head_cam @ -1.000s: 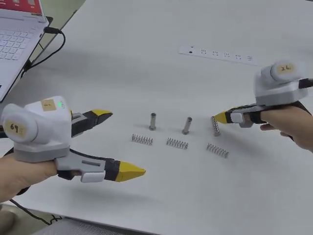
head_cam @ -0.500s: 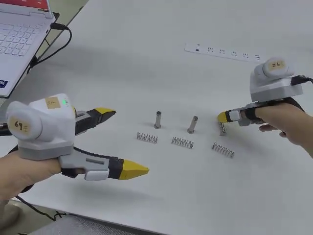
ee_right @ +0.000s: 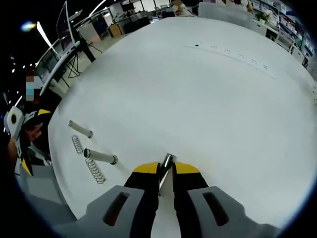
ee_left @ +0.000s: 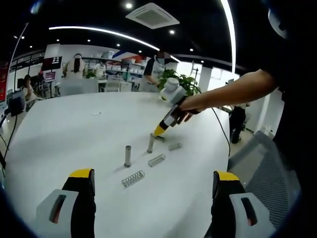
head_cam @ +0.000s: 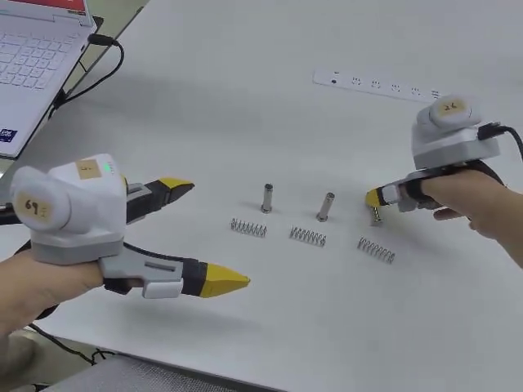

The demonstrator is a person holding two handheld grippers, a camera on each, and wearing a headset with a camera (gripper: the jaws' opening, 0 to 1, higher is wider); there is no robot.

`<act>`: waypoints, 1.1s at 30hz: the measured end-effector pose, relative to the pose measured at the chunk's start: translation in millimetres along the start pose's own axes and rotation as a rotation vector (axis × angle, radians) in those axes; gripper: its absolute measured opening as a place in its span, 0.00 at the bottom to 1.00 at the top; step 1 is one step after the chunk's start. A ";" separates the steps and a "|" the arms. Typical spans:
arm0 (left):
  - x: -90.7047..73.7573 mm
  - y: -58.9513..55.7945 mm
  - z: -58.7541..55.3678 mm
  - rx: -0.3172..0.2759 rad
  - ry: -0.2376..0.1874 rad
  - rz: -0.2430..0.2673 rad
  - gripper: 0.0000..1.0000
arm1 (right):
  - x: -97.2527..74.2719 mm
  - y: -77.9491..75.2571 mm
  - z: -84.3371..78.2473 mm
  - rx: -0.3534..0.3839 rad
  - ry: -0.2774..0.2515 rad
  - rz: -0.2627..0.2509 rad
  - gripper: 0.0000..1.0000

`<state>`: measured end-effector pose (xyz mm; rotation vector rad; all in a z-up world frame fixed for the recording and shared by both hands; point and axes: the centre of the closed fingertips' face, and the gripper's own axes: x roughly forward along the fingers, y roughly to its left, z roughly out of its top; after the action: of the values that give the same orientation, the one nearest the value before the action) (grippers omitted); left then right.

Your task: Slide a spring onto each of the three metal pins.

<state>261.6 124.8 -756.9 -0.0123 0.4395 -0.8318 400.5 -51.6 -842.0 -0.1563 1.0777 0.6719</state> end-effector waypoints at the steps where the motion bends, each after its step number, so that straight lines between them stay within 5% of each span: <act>1: 0.2 -0.3 0.2 0.001 -0.001 -0.001 0.96 | -0.3 0.8 -0.2 0.000 0.001 -0.003 0.08; 18: 0.2 -2.0 -0.2 -0.002 0.001 -0.005 0.96 | 12.6 -12.7 4.4 -0.005 0.027 -0.025 0.05; 24: 3.0 -3.3 1.7 0.002 0.003 -0.011 0.96 | 7.4 -16.4 4.7 -0.006 0.005 -0.013 0.05; 33: 5.5 -6.0 2.5 0.005 0.004 -0.018 0.96 | -11.0 -0.9 0.0 -0.009 -0.037 0.008 0.05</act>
<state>261.5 116.4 -755.6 -0.0100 0.4421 -0.8511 397.7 -57.0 -832.8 -0.1474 1.0404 0.6843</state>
